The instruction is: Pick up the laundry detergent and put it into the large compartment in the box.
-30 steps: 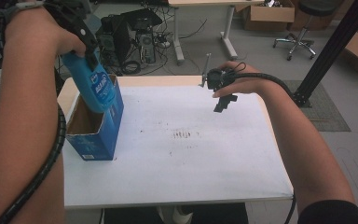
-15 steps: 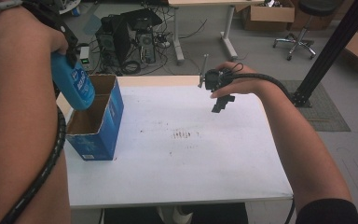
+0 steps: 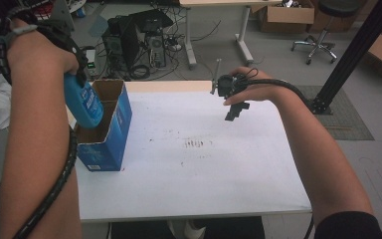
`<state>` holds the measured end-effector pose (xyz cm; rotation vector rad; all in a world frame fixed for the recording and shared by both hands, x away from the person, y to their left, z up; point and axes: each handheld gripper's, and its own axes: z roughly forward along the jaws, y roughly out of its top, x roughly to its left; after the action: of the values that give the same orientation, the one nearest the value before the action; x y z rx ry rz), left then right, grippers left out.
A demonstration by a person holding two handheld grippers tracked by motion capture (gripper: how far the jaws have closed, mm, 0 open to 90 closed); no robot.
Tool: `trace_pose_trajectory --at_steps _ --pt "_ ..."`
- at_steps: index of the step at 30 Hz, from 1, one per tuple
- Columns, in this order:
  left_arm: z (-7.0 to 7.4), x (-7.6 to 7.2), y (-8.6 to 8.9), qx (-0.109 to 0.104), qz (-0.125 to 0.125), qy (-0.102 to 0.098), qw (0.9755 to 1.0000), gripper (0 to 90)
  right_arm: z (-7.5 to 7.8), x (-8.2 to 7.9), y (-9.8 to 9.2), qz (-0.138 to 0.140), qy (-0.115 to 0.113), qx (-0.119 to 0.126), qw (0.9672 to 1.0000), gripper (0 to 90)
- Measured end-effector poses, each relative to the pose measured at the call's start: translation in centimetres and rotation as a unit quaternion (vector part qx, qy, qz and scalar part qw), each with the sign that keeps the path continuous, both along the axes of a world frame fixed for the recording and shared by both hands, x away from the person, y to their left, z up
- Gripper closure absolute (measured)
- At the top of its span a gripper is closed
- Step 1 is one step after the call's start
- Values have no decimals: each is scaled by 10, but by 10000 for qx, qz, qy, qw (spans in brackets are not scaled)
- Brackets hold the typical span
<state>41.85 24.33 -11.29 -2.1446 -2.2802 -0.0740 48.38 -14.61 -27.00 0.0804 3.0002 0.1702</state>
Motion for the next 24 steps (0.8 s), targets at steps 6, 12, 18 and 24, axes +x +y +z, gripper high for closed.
trace_pose_trajectory --at_steps 6,12,18,24 --pt "-24 4 1 101 -74 79 9999 381 -1 -2 4 48 4 -21 10000 157" --pt "-42 8 2 102 -189 140 9997 381 -1 -2 3 53 3 -19 10000 157" --pt "-65 11 2 61 -325 217 9992 381 -1 -2 1 4 10 -49 10000 157" --pt "-91 14 2 52 -367 332 9988 381 -1 -2 0 -2 8 -26 10000 157"
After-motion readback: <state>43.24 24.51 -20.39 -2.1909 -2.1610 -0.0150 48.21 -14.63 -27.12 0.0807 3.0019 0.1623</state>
